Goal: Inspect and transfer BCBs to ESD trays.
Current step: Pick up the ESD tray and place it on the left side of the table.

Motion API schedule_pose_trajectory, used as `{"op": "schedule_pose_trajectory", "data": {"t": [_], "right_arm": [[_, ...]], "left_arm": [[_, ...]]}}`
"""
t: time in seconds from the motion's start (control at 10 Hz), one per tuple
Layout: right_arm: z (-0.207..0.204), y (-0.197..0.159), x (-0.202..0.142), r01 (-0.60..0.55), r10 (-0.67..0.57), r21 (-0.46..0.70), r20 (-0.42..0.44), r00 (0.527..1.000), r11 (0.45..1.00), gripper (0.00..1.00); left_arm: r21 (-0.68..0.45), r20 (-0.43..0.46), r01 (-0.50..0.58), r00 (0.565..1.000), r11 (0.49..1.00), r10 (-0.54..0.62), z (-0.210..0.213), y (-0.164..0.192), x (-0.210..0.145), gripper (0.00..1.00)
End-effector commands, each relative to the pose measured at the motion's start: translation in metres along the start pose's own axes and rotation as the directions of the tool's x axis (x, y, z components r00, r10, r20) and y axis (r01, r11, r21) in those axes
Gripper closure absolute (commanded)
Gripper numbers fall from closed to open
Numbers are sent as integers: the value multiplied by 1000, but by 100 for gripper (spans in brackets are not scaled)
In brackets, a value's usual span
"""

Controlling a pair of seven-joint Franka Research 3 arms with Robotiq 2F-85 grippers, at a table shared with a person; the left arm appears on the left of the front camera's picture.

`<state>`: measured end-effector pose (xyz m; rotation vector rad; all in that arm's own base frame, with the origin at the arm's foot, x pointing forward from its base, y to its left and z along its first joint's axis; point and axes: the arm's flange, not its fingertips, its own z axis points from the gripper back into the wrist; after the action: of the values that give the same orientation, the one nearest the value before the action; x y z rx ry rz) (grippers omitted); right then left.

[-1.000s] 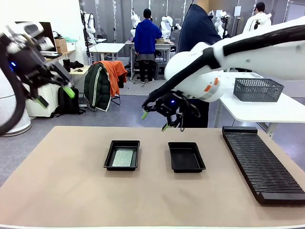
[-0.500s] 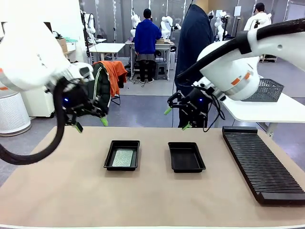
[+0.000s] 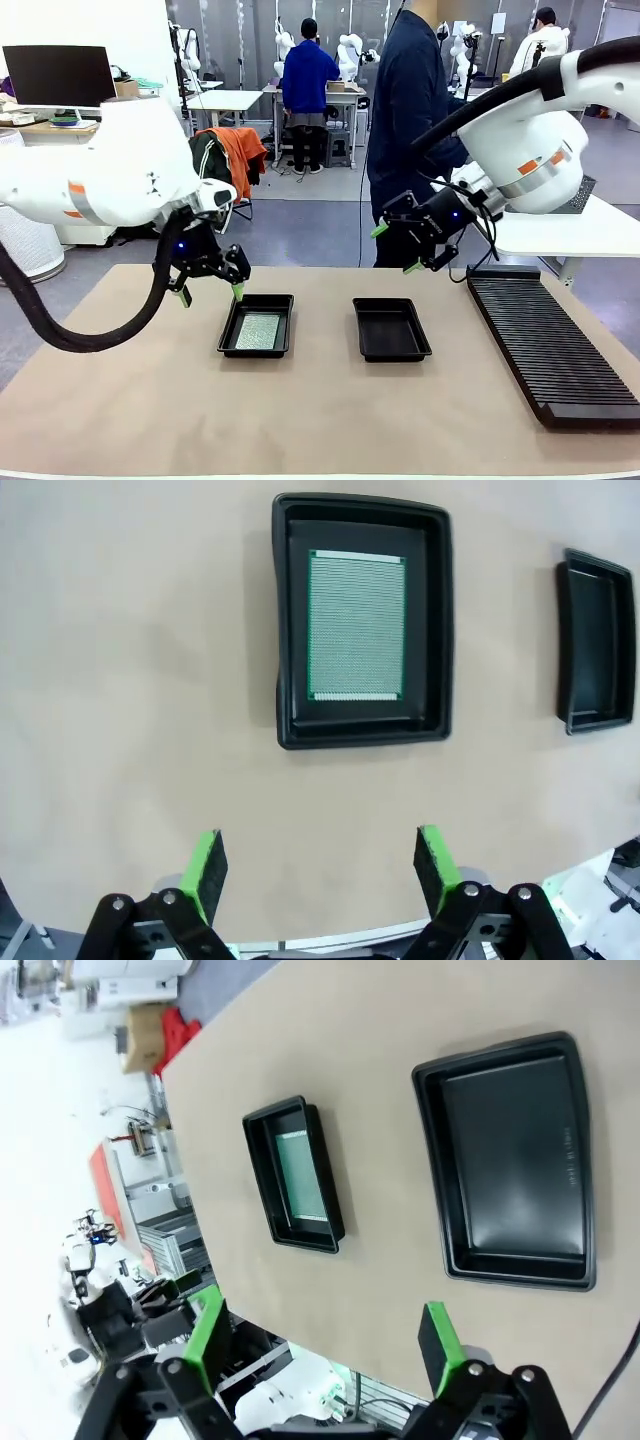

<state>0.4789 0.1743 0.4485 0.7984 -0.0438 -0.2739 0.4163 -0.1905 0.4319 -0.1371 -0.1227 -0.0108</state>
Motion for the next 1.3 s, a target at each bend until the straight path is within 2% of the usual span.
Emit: {"op": "schedule_pose_trajectory", "data": {"t": [0.0,0.1,0.6,1.2], "right_arm": [[1,-22,8,3,-1,65,-30,1000,998,0],[0,0,0,0,0,0,0,1000,1000,0],[0,0,0,0,0,0,0,1000,1000,0],[0,0,0,0,0,0,0,1000,1000,0]], "left_arm": [[49,-4,-9,1000,999,9,-17,-11,20,0],[81,-12,-1,1000,997,2,-28,-10,27,0],[141,-53,37,998,989,-30,-92,-7,67,0],[149,-68,40,997,988,-31,-138,-6,101,0]]}}
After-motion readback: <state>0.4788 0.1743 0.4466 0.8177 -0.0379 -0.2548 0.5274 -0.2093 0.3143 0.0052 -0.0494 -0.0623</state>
